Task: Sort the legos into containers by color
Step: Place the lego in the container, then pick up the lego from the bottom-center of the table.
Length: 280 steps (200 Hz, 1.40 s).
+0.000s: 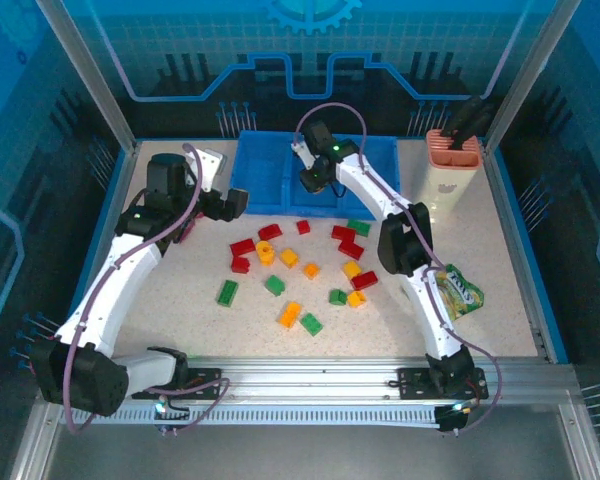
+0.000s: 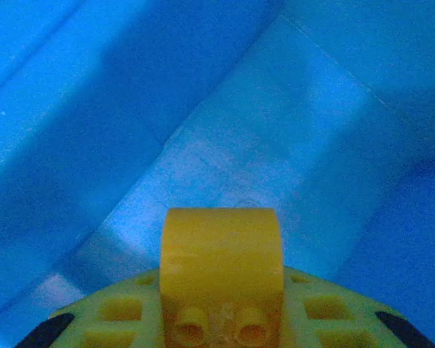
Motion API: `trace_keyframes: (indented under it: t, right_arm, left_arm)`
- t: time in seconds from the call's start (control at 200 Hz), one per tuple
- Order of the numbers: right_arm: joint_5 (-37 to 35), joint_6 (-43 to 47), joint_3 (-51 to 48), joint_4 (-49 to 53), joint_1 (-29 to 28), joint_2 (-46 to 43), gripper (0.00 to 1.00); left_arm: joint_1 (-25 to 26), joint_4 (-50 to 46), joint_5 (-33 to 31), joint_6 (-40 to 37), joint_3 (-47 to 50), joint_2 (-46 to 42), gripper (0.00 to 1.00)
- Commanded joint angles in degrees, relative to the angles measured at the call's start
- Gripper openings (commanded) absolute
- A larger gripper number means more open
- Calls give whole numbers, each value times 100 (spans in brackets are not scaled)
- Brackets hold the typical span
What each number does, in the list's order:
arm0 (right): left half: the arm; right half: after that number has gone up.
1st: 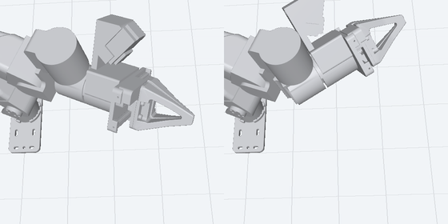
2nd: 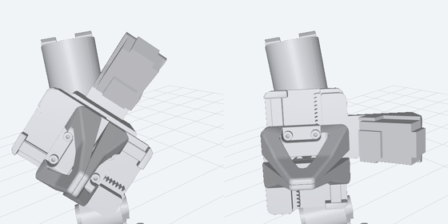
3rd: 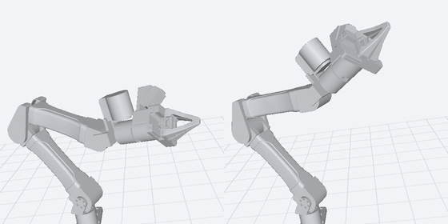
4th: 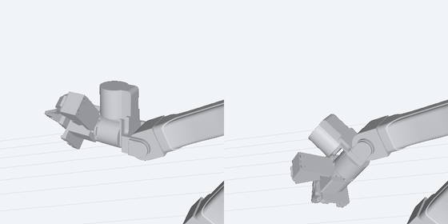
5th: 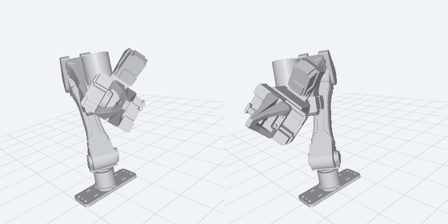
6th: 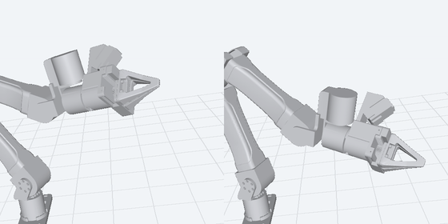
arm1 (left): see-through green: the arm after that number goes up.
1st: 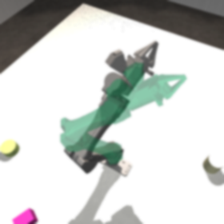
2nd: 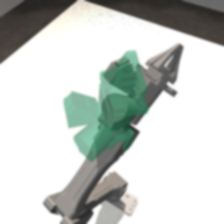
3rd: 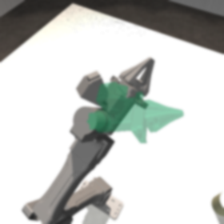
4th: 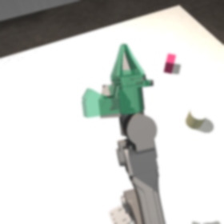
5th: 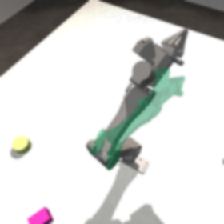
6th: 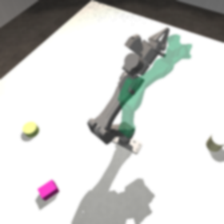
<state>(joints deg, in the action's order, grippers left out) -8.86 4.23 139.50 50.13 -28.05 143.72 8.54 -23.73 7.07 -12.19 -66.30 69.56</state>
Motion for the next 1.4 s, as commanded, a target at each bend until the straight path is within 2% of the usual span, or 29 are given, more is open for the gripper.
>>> trace_keyframes:
  t: [0.0, 0.12, 0.245, 0.405, 0.585, 0.66, 0.771, 0.851, 0.886, 0.966, 1.076, 1.226, 1.396]
  right_arm:
    - [-93, -40, -64, 18, 12, -103, 34]
    - [66, -68, -247, 45, 12, -401, 38]
    - [139, -173, -662, 237, 0, -969, 48]
    - [153, -360, -2072, 30, -151, -2121, 51]
    - [-102, -725, -4005, 147, -585, -3490, 55]
    - [-16, -1026, -4779, 274, -746, -3997, 62]
    - [117, -902, -5774, 206, -1127, -4648, 75]
    - [723, -456, -6301, 74, -1229, -4948, 93]
    - [967, -264, -6424, 115, -1260, -4984, 97]
    - [1122, -96, -6379, 449, -1312, -4840, 96]
    - [780, 131, -6308, 716, -1509, -4523, 96]
    - [656, 410, -6403, 676, -1681, -4256, 95]
    - [69, 835, -6608, 546, -2061, -3911, 93]
  left_arm:
    - [25, 32, -65, -75, 69, -127, 99]
    - [25, 17, -58, -82, 52, -90, 99]
    - [25, -6, -44, -83, 47, -65, 99]
    - [25, 0, -74, -108, 65, -28, 99]
    - [26, -19, -23, -80, 43, -56, 99]
    - [26, -9, -19, -69, 59, -98, 100]
    - [34, 12, 16, -70, 89, -142, 99]
    - [40, 26, 60, -48, 100, -147, 100]
    - [42, 13, 79, -46, 85, -132, 99]
    - [43, -57, 202, 22, 17, -96, 99]
    - [61, -72, 278, 28, -5, -76, 99]
    - [61, -115, 247, -1, -32, -56, 99]
    - [61, -84, 236, -21, 12, -57, 99]
